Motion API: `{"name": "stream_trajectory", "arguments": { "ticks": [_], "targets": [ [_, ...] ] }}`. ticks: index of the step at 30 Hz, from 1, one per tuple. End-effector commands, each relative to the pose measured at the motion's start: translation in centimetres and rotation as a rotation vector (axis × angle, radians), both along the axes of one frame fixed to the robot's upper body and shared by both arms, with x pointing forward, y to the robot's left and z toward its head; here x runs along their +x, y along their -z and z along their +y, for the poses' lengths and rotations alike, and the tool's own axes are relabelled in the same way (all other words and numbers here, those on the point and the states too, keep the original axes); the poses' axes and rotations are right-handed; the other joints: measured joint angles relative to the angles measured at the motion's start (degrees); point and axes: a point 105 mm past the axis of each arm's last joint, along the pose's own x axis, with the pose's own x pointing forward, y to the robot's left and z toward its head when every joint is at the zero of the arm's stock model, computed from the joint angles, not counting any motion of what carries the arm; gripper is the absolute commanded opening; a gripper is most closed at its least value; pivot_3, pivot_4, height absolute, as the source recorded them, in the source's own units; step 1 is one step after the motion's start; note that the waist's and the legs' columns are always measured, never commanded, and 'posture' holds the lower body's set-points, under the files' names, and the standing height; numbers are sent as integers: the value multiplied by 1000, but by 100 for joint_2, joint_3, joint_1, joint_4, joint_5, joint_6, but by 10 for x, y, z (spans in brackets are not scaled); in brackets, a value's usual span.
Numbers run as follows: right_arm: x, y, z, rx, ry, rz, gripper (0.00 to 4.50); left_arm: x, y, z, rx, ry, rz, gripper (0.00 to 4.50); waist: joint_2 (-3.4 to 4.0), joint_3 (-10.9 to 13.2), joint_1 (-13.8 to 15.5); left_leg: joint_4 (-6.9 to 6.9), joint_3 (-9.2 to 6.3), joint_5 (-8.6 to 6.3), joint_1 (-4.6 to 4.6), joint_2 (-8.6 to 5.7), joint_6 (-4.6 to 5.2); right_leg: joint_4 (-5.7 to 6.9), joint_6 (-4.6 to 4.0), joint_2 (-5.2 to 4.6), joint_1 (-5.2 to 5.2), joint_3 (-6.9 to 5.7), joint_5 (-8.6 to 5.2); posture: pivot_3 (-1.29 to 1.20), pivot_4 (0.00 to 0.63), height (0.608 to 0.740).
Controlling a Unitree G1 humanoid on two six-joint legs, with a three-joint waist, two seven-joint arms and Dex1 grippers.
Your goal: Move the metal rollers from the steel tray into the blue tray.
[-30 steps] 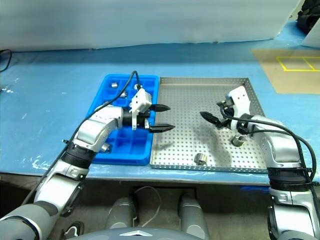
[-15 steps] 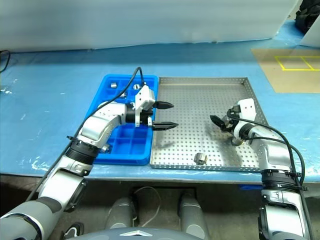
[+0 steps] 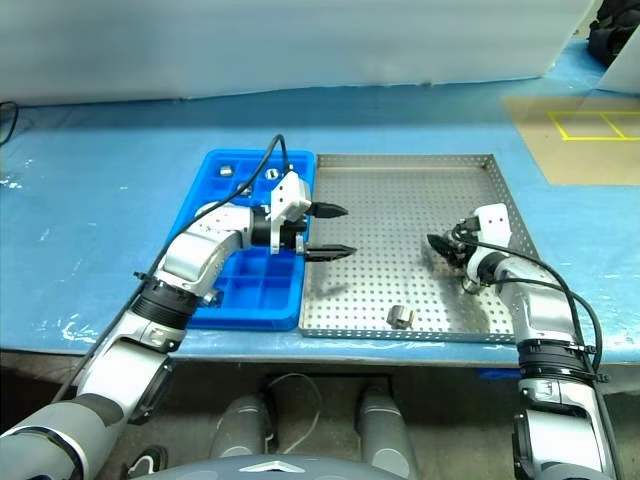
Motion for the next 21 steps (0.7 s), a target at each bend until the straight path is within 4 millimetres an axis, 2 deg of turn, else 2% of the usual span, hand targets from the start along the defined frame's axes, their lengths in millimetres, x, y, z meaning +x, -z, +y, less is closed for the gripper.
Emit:
{"name": "stream_trajectory", "arguments": {
  "ticks": [1,2,5,10,12,13,15,17,21],
  "targets": [
    [3,-25,10,15,-50,-85,1907,-9,-4,6,25,48,-13,4222,0,0,-16,0,0,0,0,0,0,0,0,0,0,0,0,-311,150,740],
    [5,-27,12,-4,-46,-92,1615,-12,-2,11,46,67,-12,4222,0,0,-32,-2,0,0,1,1,1,0,0,0,0,0,0,-309,150,740],
    [9,-42,26,0,-83,-129,1623,-20,2,26,96,98,7,4222,2,1,-115,-5,0,0,2,2,-1,0,0,1,-1,-1,0,-300,150,740],
    [7,-82,98,74,-338,-224,1623,-24,-2,65,169,68,23,4222,8,4,-150,-10,1,1,5,10,-2,6,-2,8,-12,-2,1,-261,150,740],
    [-3,-94,143,116,-512,-237,1623,-17,-12,90,180,-2,20,4222,8,5,-139,-21,1,5,7,12,-9,8,-4,8,-14,-4,2,-242,150,740],
    [-7,-97,157,129,-572,-235,1623,-15,-15,97,184,-27,18,4222,9,5,-137,-23,1,8,9,12,-14,9,-5,9,-14,-4,3,-222,150,740],
    [-20,-100,189,167,-715,-221,1623,-9,-20,117,199,-93,4,4222,9,5,-97,-38,1,16,11,12,-27,6,-7,9,-15,-7,3,-186,150,740],
    [-24,-98,208,185,-786,-208,1623,-4,-22,133,214,-148,-17,4222,9,5,-33,-47,1,20,9,11,-34,0,-8,8,-15,-9,2,-154,150,740],
    [-11,-76,231,178,-819,-148,1623,5,-23,158,218,-273,-38,4222,6,6,100,-53,1,22,3,5,-38,-6,-8,0,-16,-13,1,-104,150,740]
  ]
}}
